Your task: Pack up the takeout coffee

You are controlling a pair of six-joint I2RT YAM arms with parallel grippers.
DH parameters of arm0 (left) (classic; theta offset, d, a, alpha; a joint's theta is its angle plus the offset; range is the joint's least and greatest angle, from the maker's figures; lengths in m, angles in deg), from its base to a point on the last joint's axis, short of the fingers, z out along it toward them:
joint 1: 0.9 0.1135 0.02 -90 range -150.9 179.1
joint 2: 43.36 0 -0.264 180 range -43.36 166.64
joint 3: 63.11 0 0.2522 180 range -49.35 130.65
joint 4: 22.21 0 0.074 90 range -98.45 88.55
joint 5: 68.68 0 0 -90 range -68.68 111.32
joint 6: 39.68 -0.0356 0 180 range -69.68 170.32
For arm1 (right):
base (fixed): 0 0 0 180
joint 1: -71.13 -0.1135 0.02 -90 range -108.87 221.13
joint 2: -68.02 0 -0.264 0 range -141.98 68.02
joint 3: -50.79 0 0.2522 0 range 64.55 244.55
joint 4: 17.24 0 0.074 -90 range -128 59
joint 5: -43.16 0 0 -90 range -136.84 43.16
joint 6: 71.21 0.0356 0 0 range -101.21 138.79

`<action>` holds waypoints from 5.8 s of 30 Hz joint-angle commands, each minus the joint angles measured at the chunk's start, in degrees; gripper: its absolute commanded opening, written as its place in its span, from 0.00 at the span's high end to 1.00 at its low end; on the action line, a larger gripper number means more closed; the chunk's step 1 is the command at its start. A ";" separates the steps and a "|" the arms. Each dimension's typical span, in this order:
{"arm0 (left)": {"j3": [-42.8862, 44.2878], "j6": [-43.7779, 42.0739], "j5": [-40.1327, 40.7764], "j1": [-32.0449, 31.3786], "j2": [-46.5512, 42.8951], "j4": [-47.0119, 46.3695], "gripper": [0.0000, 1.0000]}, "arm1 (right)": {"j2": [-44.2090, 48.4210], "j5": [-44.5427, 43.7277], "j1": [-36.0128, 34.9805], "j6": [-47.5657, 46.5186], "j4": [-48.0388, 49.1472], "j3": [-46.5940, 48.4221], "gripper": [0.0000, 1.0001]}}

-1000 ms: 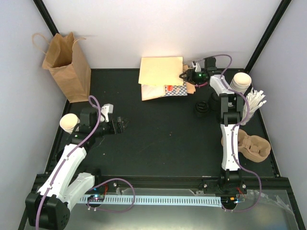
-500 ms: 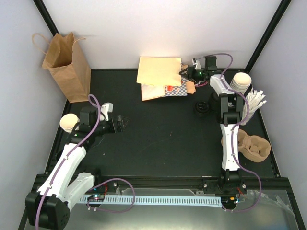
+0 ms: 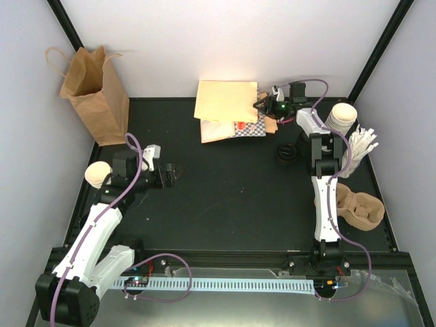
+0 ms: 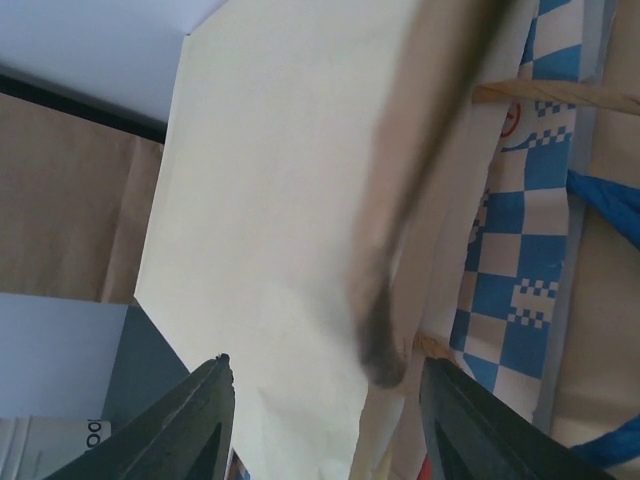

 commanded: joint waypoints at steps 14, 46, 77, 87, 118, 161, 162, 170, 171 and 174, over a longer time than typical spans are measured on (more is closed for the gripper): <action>1.46 -1.15 0.80 -0.10 -0.09 0.74 0.01 | -5.59 6.61 -1.27 8.08 10.36 4.77 0.53; 2.17 -3.45 -1.41 -0.13 -4.14 3.77 0.01 | 26.88 3.38 -3.10 -10.77 -3.53 -14.09 0.99; -1.18 0.83 -0.72 -0.19 -7.22 -3.66 0.01 | 38.19 -31.90 -8.15 -22.84 -25.03 -15.57 0.99; -5.38 4.36 -0.65 -3.40 0.10 -14.38 0.01 | 34.44 -40.97 -7.23 -27.25 -35.46 -2.95 0.99; -16.56 6.16 21.48 -23.28 5.66 -46.44 0.01 | 62.97 -34.51 -24.84 -22.25 -46.04 -11.59 0.99; 8.49 30.83 3.81 -27.66 -0.29 -15.52 0.01 | 82.06 -29.07 -35.30 -13.78 -24.01 -63.56 0.98; 8.49 31.85 4.55 -28.39 0.13 -16.48 0.02 | 81.83 -29.46 -35.68 -13.77 -23.99 -63.36 0.98; 8.99 36.08 12.07 -31.12 3.54 -15.22 0.08 | 81.47 -30.56 -37.99 -14.09 -23.42 -62.72 0.98; 8.42 36.65 12.70 -31.15 3.72 -16.02 0.10 | 81.53 -30.66 -38.28 -14.23 -23.34 -62.71 0.98; 6.63 38.10 13.16 -31.13 4.14 -19.67 0.20 | 81.80 -30.68 -39.18 -15.05 -23.22 -62.83 0.98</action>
